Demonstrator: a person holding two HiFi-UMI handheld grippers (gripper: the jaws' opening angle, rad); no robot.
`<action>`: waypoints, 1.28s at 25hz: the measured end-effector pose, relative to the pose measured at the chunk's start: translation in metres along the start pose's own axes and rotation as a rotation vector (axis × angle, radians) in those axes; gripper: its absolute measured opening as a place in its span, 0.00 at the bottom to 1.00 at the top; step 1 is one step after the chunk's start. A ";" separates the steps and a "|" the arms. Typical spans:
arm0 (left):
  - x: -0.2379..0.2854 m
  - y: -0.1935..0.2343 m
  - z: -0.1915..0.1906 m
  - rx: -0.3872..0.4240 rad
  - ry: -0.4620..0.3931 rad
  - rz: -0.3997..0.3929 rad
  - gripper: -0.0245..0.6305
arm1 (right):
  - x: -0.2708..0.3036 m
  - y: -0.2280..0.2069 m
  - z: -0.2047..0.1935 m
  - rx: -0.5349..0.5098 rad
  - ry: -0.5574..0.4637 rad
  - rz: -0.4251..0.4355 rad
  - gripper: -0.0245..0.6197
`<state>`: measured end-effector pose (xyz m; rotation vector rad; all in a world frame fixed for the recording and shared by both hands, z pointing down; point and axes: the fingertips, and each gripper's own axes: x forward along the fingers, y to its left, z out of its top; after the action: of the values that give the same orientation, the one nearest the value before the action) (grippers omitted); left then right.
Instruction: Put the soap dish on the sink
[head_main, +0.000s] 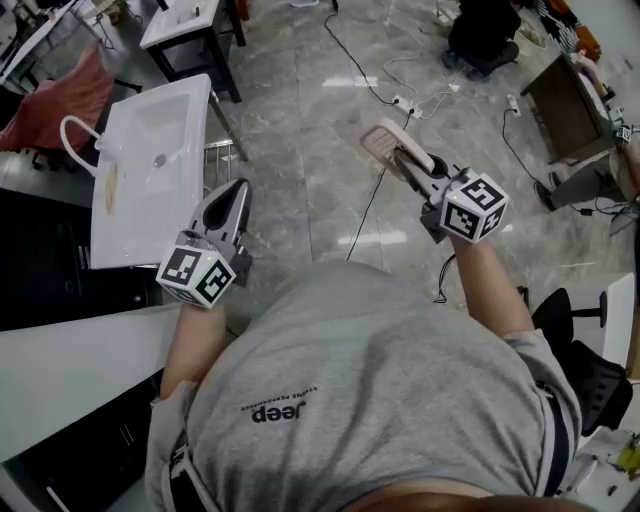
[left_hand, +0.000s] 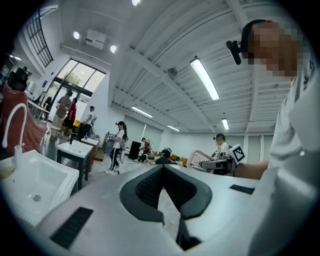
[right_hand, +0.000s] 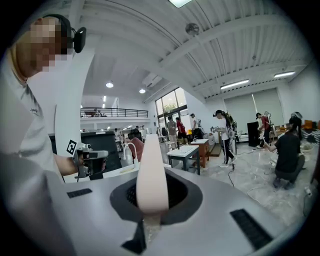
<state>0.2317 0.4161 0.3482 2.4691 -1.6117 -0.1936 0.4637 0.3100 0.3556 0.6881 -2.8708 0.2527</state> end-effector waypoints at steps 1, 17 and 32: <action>0.002 0.000 0.000 0.001 0.002 0.001 0.04 | 0.000 -0.001 0.000 0.002 -0.002 0.006 0.13; 0.056 -0.061 -0.007 0.034 -0.021 0.036 0.04 | -0.042 -0.045 0.011 -0.048 -0.016 0.073 0.13; 0.089 -0.010 -0.008 0.005 -0.026 0.073 0.04 | 0.003 -0.090 0.011 -0.038 0.005 0.080 0.13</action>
<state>0.2781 0.3387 0.3534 2.4160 -1.7114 -0.2125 0.5010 0.2275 0.3563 0.5655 -2.8944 0.2098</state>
